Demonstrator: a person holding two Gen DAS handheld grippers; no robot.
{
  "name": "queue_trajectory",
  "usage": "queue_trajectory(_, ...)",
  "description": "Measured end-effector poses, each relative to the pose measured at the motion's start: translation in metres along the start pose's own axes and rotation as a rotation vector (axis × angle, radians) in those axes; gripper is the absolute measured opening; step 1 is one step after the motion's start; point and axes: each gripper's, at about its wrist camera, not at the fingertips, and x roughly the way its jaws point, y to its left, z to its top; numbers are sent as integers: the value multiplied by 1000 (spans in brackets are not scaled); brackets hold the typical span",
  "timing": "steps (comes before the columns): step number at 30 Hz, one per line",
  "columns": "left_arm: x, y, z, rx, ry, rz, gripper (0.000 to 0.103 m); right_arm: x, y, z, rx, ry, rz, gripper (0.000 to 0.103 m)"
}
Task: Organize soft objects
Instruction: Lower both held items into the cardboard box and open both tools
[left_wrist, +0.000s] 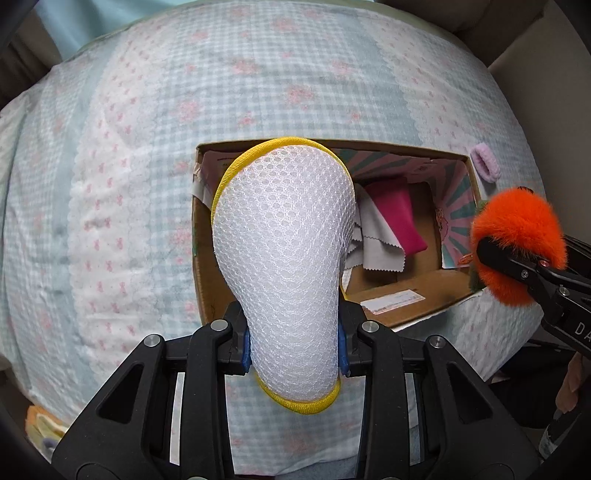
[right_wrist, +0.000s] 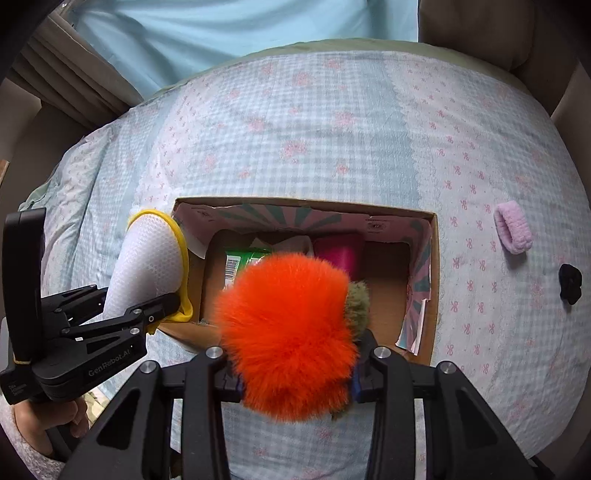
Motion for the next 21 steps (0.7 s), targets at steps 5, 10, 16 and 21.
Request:
queue_trajectory(5,34,10,16,-25,43,-7,29,34,1,13,-5,67,-6,36)
queue_trajectory(10,48,10,33,-21,47,-13,46,51,3,25,-23,79,21,44)
queue_trajectory(16,58,-6,38,90,63,28,103,49,-11,33,20,23,12,103)
queue_trajectory(21,61,-19,28,126,83,32,103,48,-21,32,38,34,-18,103)
